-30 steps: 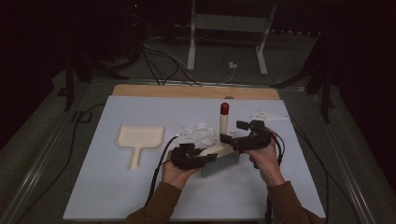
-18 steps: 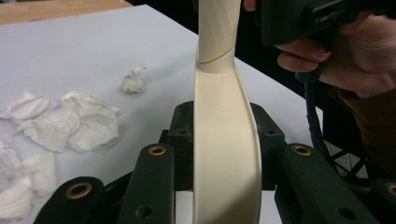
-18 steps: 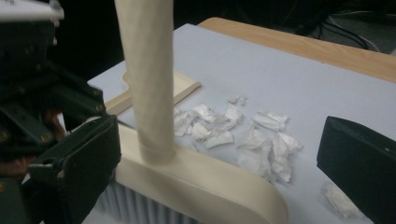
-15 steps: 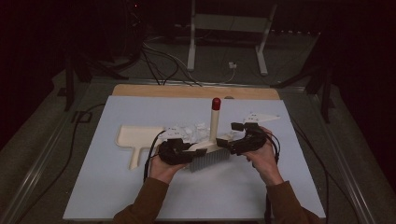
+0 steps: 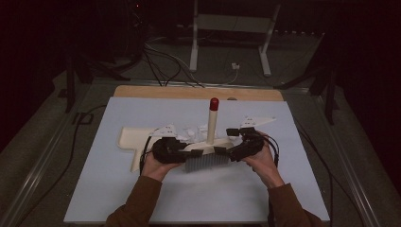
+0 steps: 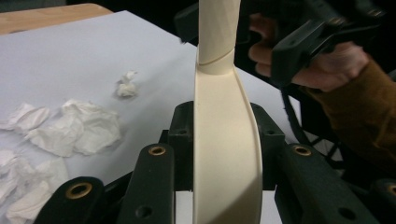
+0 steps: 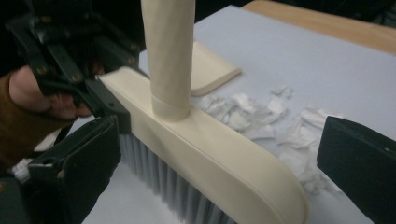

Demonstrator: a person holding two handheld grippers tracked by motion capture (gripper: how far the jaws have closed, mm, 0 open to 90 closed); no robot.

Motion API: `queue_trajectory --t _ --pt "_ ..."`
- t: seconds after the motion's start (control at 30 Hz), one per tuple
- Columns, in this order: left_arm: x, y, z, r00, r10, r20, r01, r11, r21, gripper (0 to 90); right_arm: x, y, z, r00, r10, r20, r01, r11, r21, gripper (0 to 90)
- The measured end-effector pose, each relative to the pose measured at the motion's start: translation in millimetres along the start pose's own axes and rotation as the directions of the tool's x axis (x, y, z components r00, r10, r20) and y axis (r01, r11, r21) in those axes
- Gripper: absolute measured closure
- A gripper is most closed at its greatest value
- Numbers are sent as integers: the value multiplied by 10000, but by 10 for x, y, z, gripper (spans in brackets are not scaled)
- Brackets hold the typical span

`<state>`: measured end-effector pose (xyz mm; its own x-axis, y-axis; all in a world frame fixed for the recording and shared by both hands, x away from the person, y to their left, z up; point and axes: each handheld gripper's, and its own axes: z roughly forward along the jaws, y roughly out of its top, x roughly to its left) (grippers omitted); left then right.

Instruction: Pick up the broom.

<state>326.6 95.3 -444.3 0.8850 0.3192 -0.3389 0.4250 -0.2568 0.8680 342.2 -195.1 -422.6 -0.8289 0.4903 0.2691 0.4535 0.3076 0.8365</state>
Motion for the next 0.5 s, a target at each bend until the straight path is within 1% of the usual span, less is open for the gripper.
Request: queue_trajectory --t 0.03,0.07,0.1,0.13,0.17,0.2,0.23,0.27,0.33,0.37,0.4,0.43,0.5 --pt "1 1 -4 10000 21 81 -21 10000 -10 692 17 -9 35 9999 -134 -103 137 9997 224 0" --pt "2 5 -17 9996 60 281 -60 10000 -2 692 29 -10 51 9998 -162 -119 167 9992 374 0" --pt "2 5 -17 9996 60 281 -60 10000 -2 692 40 -13 64 9997 -204 -129 210 9985 513 3" --pt "-5 10 -28 9990 31 447 -28 10000 -68 692 48 -15 74 9996 -241 -117 248 9979 597 15" --pt "-5 10 -28 9990 31 447 -28 10000 -68 692 48 -15 74 9996 -241 -117 248 9979 597 15" --pt "-12 14 -36 9980 82 626 -75 9999 -118 692 56 -19 84 9996 -227 -191 242 9966 784 37" --pt "-15 16 -37 9974 128 712 -120 9999 -119 692 58 -21 87 9995 -274 -166 288 9957 876 48" --pt "-15 16 -37 9974 128 712 -120 9999 -119 692 62 -24 88 9994 -313 -128 323 9951 934 54" --pt "-18 17 -38 9970 160 753 -156 9999 -57 692 65 -28 83 9991 -336 -263 360 9946 975 83" --pt "-15 16 -39 9969 147 778 -145 9999 -32 692 65 -28 83 9991 -336 -263 360 9946 975 83" --pt "-13 15 -39 9967 123 804 -124 9999 0 693 80 -27 79 9985 -501 -235 522 9935 1013 105" --pt "-11 14 -40 9964 118 836 -121 9999 22 693 85 -26 78 9980 -550 -309 579 9930 1034 120" --pt "-10 13 -42 9946 147 1032 -159 9998 113 693 86 -27 73 9971 -549 -527 604 9922 1091 136"
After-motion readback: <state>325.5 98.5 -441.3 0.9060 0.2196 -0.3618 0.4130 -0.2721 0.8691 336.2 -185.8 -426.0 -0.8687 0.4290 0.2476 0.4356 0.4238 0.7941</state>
